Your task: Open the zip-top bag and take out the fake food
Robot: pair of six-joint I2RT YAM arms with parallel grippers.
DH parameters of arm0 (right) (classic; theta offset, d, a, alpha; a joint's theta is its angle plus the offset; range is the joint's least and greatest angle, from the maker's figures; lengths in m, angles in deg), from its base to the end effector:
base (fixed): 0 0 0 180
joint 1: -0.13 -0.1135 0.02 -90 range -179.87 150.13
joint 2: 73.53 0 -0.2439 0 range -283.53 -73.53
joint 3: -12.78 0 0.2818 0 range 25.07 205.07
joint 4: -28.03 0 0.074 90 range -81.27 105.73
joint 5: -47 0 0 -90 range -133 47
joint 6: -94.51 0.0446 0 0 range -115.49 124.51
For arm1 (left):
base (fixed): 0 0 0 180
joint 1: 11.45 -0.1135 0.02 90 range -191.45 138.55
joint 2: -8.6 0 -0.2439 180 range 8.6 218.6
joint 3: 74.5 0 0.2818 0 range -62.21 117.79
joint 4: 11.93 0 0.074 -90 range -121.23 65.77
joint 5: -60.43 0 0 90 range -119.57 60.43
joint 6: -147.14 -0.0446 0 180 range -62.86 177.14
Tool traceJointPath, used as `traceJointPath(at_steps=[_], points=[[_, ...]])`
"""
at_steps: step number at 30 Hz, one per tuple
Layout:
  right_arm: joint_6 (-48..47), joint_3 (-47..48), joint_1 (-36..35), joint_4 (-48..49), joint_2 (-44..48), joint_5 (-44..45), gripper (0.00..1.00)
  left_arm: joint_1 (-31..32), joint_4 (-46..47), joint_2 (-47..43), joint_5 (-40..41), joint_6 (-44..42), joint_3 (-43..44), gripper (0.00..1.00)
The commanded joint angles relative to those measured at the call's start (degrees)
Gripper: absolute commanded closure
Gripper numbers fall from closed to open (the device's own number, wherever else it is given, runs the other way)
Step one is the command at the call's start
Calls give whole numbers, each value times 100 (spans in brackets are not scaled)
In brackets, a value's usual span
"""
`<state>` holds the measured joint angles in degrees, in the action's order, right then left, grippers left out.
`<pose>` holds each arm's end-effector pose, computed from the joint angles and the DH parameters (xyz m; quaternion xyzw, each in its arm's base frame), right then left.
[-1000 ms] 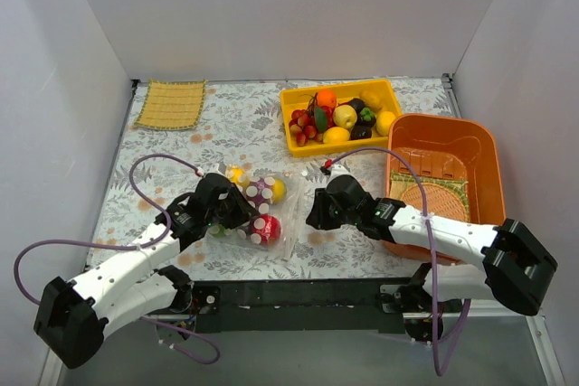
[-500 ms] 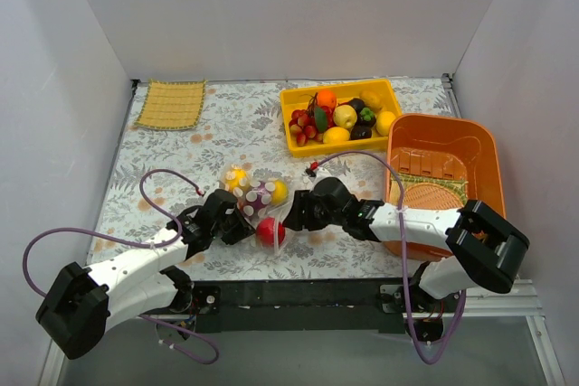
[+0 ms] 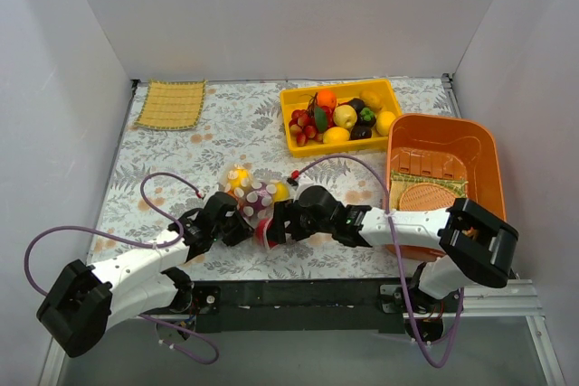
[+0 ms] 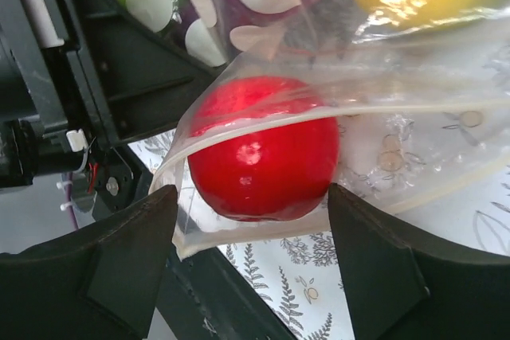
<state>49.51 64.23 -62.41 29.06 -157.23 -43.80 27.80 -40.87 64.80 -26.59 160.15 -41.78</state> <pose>0.1530 0.2958 0.1441 -0.1362 0.8606 0.3995 0.2851 0.1680 -0.1343 0.1100 -0.5069 0.7992 -0.2967 0.1274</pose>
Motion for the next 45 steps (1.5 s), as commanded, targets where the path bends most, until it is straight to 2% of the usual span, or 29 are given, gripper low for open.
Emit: traceJointPath(at_steps=[1,8,15,16,18,19,22,25,30,36,39,40,43,45], points=[[-105,241,-161,83,-111,123,15,39,117,75,-8,71,-135,96],[-263,663,-293,-172,-533,370,12,66,284,101,-61,159,-258,97],[-263,874,-337,-242,-929,536,14,75,329,189,-18,220,-258,98],[-263,866,-346,-260,-894,572,16,75,285,172,18,247,-267,98],[-263,813,-338,-383,-693,703,29,75,197,154,219,326,-267,98],[-263,787,-337,-435,-613,739,47,66,162,154,281,369,-250,98],[-307,769,-338,-839,-253,993,66,-13,109,277,404,387,-171,100],[-351,769,-338,-1243,55,1213,72,-267,214,409,300,308,-92,100],[-395,664,-337,-1884,581,1512,73,-698,320,540,115,133,5,100],[-719,865,-224,-2650,1356,1969,74,-795,381,716,36,27,111,100],[-1334,1426,320,-2992,1366,1715,73,-796,451,655,-78,-148,137,100],[-1474,1585,783,-3072,1322,1645,73,-796,434,646,-105,-192,189,100],[-2116,2270,1785,-2967,1085,1153,73,-796,294,576,-158,-385,356,100],[-2389,2806,2201,-2783,725,1108,72,-796,197,541,-184,-500,462,100]])
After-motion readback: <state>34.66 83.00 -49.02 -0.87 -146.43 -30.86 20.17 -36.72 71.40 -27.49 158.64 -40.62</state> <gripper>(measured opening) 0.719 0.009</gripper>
